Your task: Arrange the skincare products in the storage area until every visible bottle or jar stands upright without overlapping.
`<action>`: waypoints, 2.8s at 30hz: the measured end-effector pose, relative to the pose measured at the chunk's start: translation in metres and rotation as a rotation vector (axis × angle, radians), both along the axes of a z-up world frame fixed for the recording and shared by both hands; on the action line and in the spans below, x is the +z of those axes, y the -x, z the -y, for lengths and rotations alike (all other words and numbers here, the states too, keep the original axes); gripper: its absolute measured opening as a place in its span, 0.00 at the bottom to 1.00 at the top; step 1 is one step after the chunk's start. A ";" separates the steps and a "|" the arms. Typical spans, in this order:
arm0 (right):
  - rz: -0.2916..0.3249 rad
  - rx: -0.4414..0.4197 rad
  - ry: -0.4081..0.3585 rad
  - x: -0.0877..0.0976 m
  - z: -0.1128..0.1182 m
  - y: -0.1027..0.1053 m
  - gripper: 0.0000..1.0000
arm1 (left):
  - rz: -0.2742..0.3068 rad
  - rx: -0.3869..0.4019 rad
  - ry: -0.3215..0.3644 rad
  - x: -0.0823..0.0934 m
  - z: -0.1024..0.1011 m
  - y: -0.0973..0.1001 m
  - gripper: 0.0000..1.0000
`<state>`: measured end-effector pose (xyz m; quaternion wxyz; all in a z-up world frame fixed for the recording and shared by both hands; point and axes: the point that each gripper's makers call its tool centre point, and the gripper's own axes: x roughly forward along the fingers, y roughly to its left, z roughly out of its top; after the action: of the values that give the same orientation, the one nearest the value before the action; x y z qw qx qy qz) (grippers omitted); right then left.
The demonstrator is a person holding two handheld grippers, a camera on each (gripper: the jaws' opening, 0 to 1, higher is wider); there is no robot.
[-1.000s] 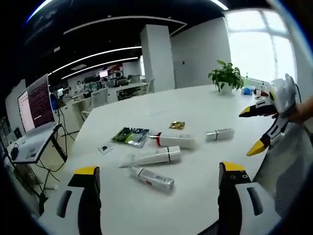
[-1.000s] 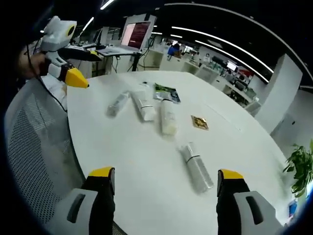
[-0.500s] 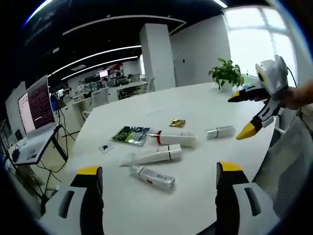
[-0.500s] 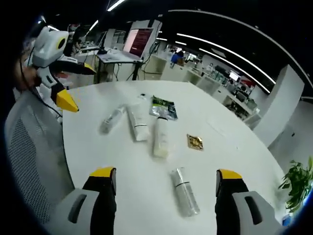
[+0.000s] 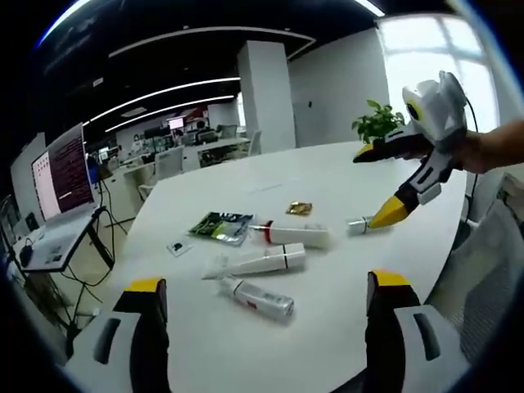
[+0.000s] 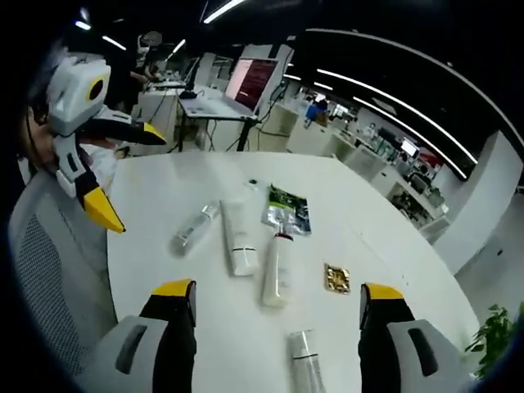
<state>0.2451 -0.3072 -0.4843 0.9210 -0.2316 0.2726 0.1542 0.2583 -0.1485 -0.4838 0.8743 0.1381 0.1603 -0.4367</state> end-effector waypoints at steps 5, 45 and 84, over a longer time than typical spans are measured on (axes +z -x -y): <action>-0.012 0.024 -0.010 -0.003 -0.010 -0.008 0.85 | -0.002 0.009 0.006 0.001 -0.001 -0.001 0.95; -0.138 0.122 -0.046 -0.033 -0.054 -0.087 0.77 | -0.038 0.054 0.020 -0.003 -0.008 -0.008 0.92; -0.321 0.276 0.042 -0.105 -0.091 -0.131 0.64 | -0.057 0.061 0.040 -0.003 -0.008 -0.008 0.93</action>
<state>0.3761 -0.2158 -0.5891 0.8310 -0.2582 0.3846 0.3079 0.2661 -0.1403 -0.4869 0.8850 0.1029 0.1806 -0.4167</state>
